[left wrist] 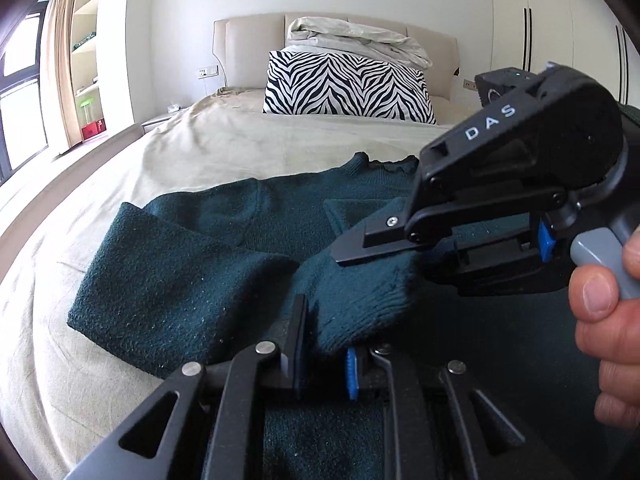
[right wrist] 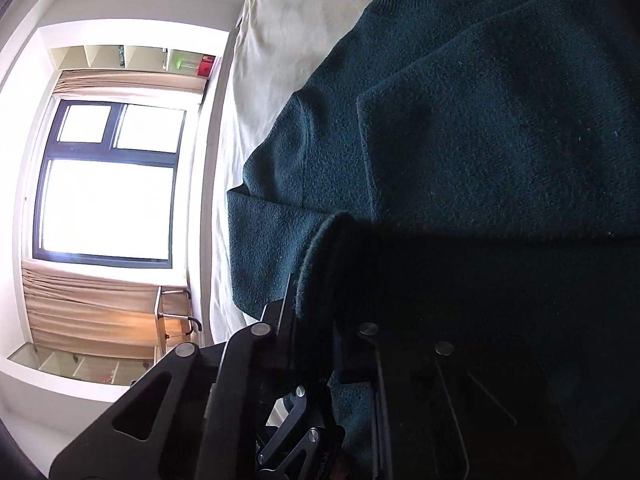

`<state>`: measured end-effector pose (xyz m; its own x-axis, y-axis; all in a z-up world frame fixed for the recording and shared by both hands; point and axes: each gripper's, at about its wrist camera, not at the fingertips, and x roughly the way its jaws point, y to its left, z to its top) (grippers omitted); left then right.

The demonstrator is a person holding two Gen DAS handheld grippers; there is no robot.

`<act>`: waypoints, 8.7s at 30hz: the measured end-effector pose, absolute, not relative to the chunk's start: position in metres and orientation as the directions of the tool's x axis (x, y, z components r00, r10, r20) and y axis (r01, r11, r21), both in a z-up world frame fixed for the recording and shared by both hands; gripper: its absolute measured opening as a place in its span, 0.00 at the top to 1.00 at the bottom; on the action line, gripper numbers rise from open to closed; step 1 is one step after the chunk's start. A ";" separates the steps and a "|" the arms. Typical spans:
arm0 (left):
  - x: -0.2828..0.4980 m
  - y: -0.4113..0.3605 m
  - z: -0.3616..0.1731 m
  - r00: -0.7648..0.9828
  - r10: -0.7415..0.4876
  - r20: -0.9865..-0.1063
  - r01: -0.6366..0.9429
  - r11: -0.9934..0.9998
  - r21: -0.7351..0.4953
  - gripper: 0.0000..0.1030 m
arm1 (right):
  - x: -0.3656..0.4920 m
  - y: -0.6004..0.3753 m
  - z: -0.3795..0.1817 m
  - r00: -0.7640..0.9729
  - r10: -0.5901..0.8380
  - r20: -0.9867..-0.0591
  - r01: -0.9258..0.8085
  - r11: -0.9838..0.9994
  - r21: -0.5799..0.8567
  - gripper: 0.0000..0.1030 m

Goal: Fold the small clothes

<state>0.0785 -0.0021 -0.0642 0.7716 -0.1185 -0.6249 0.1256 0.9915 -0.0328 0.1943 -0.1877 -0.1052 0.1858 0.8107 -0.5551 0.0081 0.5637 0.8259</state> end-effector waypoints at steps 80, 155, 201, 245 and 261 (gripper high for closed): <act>0.086 0.127 -0.077 0.547 -0.526 -0.651 0.061 0.801 -0.596 0.38 | 0.123 -0.420 -0.126 0.542 0.598 -0.590 0.141 0.627 0.766 0.81; -0.063 0.166 -0.043 0.427 -0.835 -0.347 0.006 0.387 -0.922 0.93 | -0.131 -0.514 -0.025 0.698 0.565 -0.440 0.101 0.531 0.841 0.92; 0.217 0.176 -0.098 0.608 -0.708 -0.359 -0.225 0.280 -0.933 0.39 | 0.223 -0.521 -0.097 0.739 0.303 -0.602 0.325 0.622 0.712 0.40; 0.103 0.134 -0.084 0.584 -0.334 -0.740 -0.080 0.883 -0.462 0.90 | 0.051 -0.464 -0.087 0.621 0.117 -0.775 0.212 0.927 0.310 0.96; 0.097 0.142 -0.092 0.575 -0.356 -0.736 -0.076 0.873 -0.482 0.91 | 0.051 -0.477 -0.109 0.613 0.178 -0.770 0.227 0.893 0.388 0.95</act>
<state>0.0968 0.1421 -0.0917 0.5753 -0.3564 -0.7362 -0.0760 0.8729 -0.4819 0.0509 -0.4774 -0.1092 0.6130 0.1782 -0.7697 0.2275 0.8932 0.3879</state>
